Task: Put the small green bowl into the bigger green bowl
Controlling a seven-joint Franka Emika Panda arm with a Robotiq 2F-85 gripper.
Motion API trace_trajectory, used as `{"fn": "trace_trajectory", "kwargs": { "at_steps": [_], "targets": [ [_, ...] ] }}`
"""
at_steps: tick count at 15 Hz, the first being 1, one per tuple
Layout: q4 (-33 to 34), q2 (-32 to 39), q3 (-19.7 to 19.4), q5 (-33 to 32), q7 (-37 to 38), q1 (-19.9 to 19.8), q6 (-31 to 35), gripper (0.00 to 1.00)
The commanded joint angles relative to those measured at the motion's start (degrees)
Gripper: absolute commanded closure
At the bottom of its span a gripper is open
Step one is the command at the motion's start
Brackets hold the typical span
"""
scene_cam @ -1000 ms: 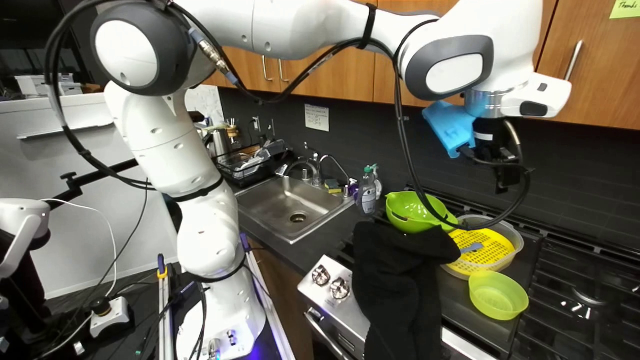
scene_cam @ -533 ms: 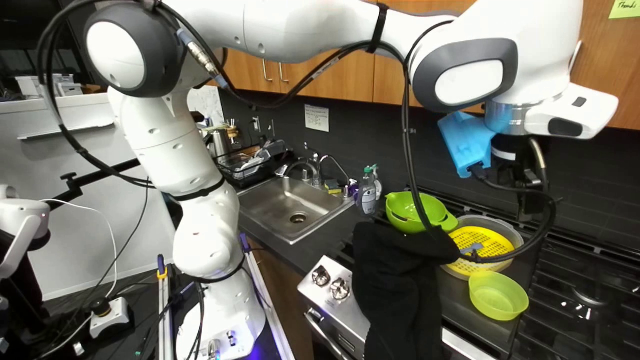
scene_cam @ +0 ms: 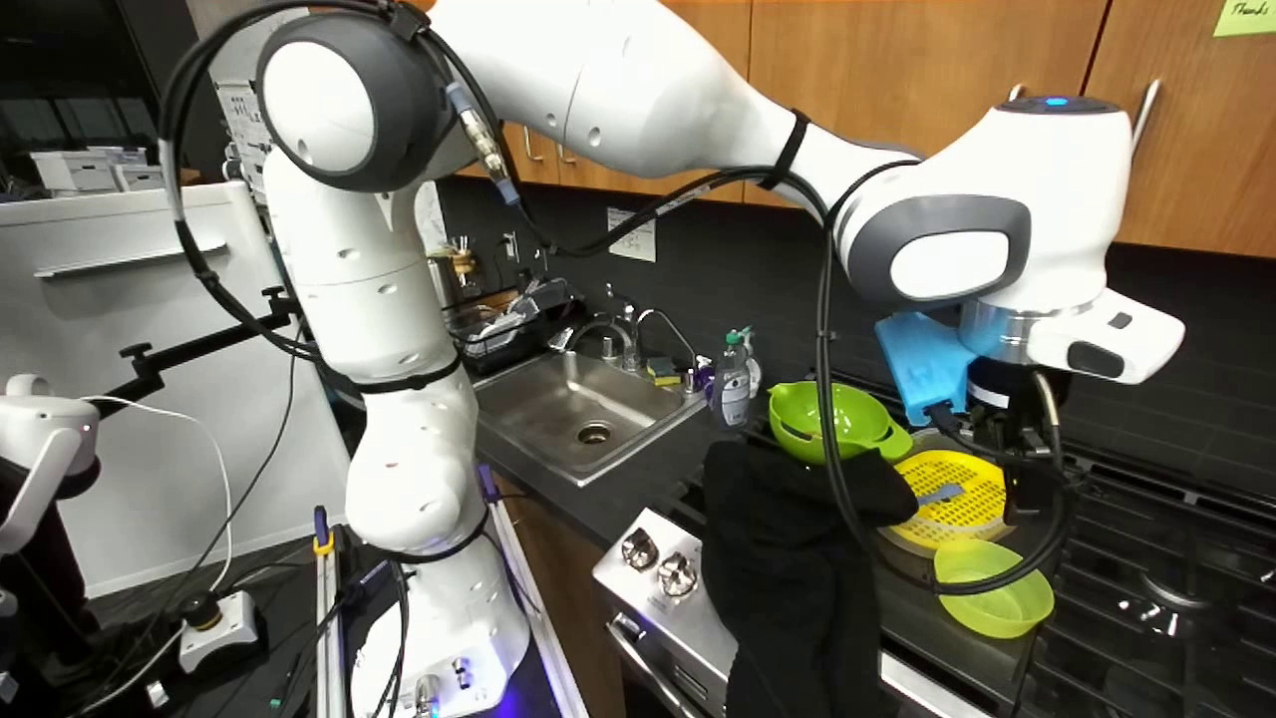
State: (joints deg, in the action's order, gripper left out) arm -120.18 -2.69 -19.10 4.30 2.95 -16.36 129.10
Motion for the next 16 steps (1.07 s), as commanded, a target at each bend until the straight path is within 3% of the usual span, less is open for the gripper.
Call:
{"fn": "trace_trajectory", "kwargs": {
  "at_steps": [1,11,12,13,16],
  "targets": [
    [0.9,1.99,0.8,-1.33,2.6,-0.37,1.07,0.0],
    [2.2,12.72,-0.3,-3.94,9.15,-1.5,1.74,0.0],
    [1.82,13.4,-0.55,-6.84,10.42,-1.1,3.69,0.0],
    [0.79,11.23,-0.19,-3.83,8.01,-1.54,1.92,0.0],
    [0.85,12.48,-0.16,-4.11,8.25,-1.49,2.38,0.0]
  ]
}}
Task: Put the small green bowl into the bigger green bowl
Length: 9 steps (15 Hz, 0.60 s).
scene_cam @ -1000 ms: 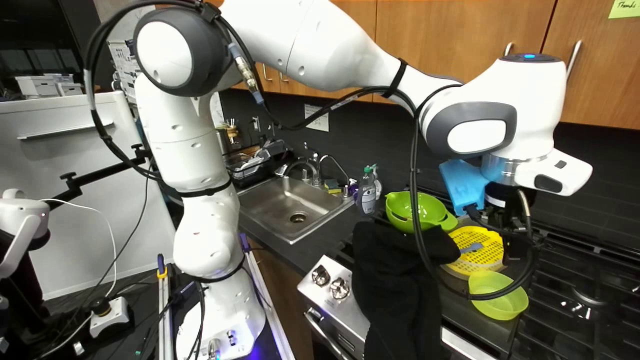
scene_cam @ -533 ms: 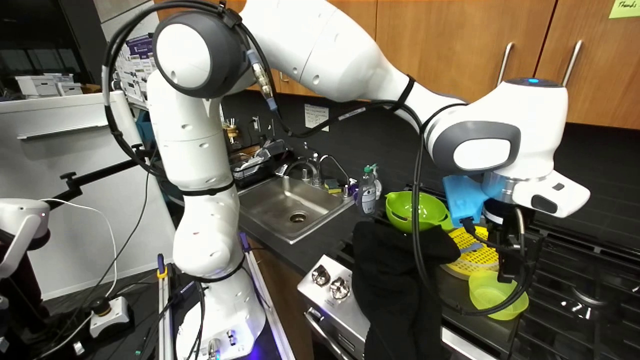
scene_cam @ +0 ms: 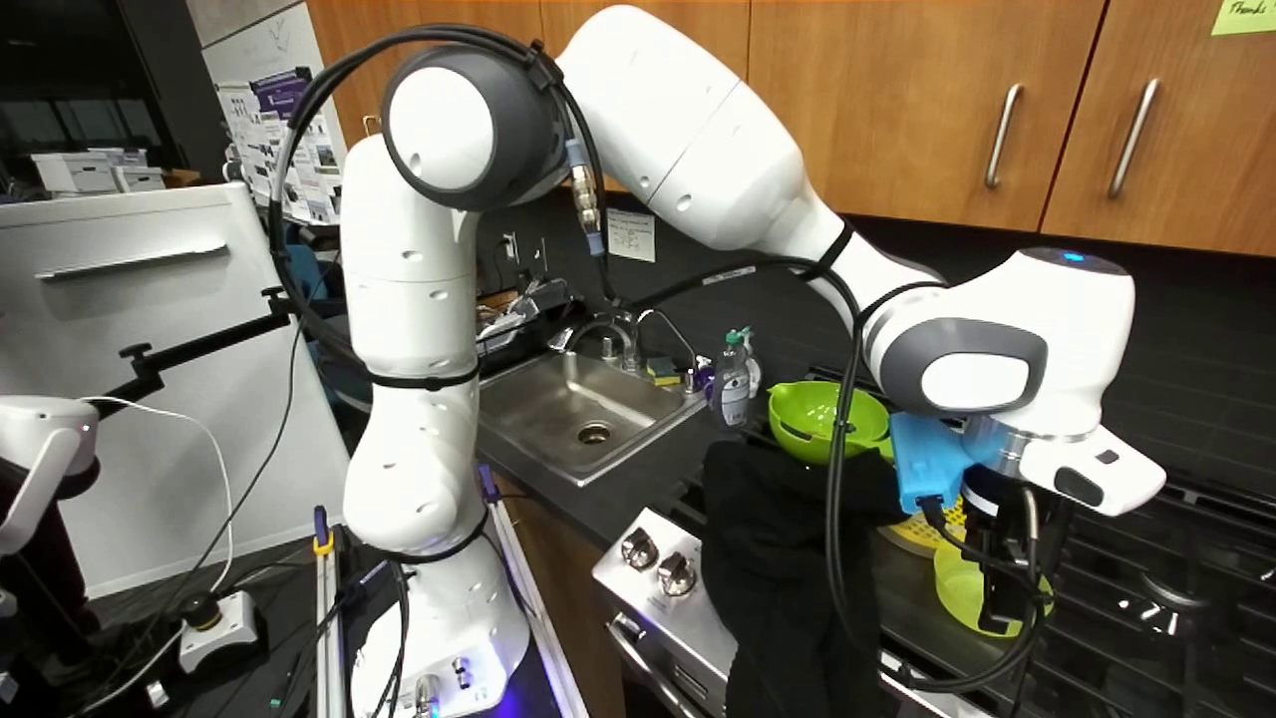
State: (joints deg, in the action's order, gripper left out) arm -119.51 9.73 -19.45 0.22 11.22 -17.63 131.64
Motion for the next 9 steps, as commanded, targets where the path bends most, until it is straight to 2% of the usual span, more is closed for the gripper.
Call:
{"fn": "trace_trajectory", "kwargs": {
  "at_steps": [1,4,9],
  "targets": [
    [0.24,-0.09,0.18,-0.03,-0.02,-0.22,-0.18,0.0],
    [3.28,4.54,0.21,0.71,0.96,-0.49,-1.82,0.0],
    [8.07,13.09,1.73,2.56,0.37,-0.37,-0.32,0.0]
  ]
}}
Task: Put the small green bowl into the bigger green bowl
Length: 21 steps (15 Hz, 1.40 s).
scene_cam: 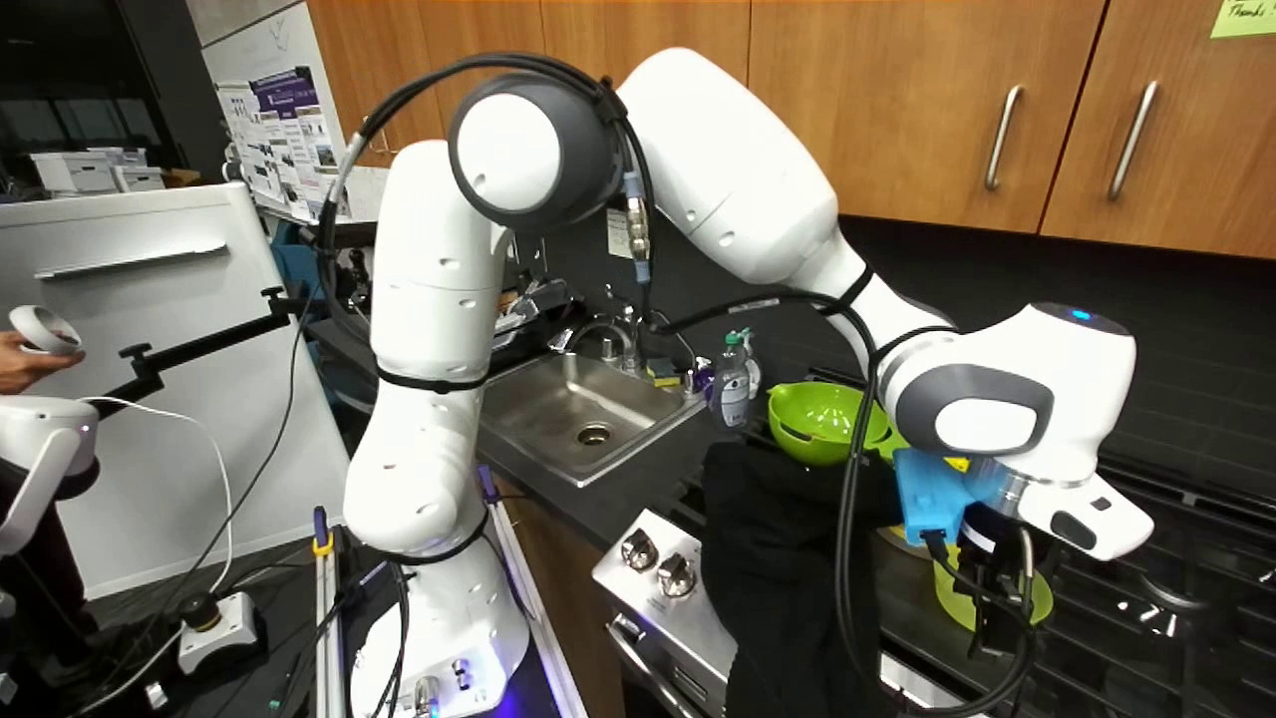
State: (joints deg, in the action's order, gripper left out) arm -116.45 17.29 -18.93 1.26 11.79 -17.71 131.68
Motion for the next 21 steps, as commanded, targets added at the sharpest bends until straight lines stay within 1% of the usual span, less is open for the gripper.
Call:
{"fn": "trace_trajectory", "kwargs": {
  "at_steps": [1,4,5,6,8,9,11,12,13,15,16,18,19,21],
  "targets": [
    [6.17,6.65,1.62,1.87,-0.66,-0.36,-0.72,0.0],
    [9.48,9.35,2.68,2.78,-1.08,-0.58,-1.26,0.0],
    [10.38,9.91,2.95,3.11,-1.29,-0.74,-1.37,0.25],
    [10.89,10.12,3.47,3.88,-2.29,-1.14,-1.47,0.27],
    [11.9,10.71,3.87,4.84,-3.23,-1.46,-1.49,0.4],
    [12.27,10.9,3.85,5.05,-3.3,-1.46,-1.53,0.49],
    [12.85,11.05,3.9,5.41,-3.92,-1.76,-1.55,0.65],
    [13.09,11.11,3.86,5.59,-4.01,-1.87,-1.62,0.74],
    [13.31,11.08,3.8,5.73,-4.02,-2.01,-1.84,0.81],
    [13.73,10.66,3.98,6.35,-4.36,-2.6,-4.33,0.96],
    [13.31,10.0,3.82,6.22,-4.53,-2.69,-4.95,1.0],
    [13.14,8.67,3.6,6.81,-5.06,-3.11,-6.56,1.0],
    [13.03,7.77,3.41,6.88,-5.31,-3.24,-6.97,0.98],
    [12.64,6.06,3.02,6.61,-5.45,-3.47,-7.45,1.0]
  ]
}}
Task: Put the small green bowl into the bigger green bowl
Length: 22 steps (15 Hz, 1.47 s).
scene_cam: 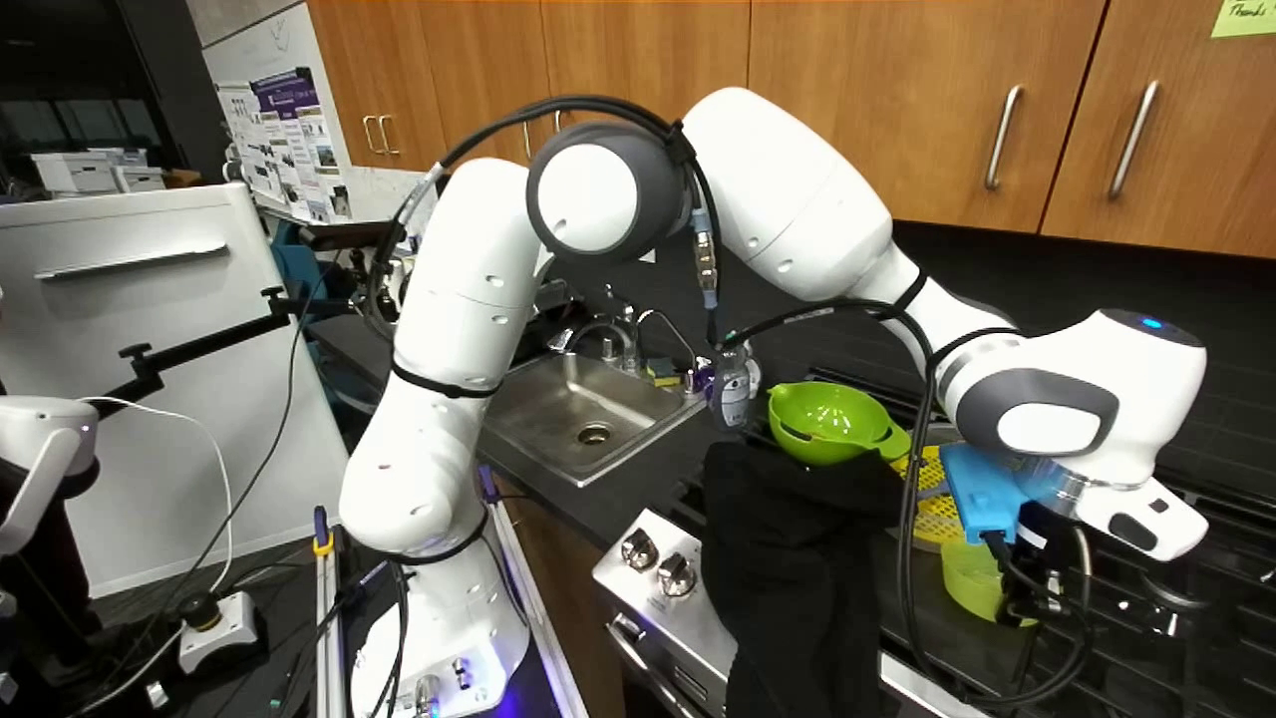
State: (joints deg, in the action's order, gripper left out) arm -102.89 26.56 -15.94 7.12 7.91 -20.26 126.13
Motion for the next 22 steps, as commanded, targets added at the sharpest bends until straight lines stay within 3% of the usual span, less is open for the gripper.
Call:
{"fn": "trace_trajectory", "kwargs": {
  "at_steps": [1,13,22],
  "targets": [
    [-1.25,-4.2,-0.14,0.64,-1.76,-1.01,-1.77,1.0],
    [-5.68,-15.0,-1.0,-1.56,-4.2,0.11,-0.18,1.0],
    [-16.99,-22.43,3.08,-6.51,-5.46,6.83,0.89,1.0]
  ]
}}
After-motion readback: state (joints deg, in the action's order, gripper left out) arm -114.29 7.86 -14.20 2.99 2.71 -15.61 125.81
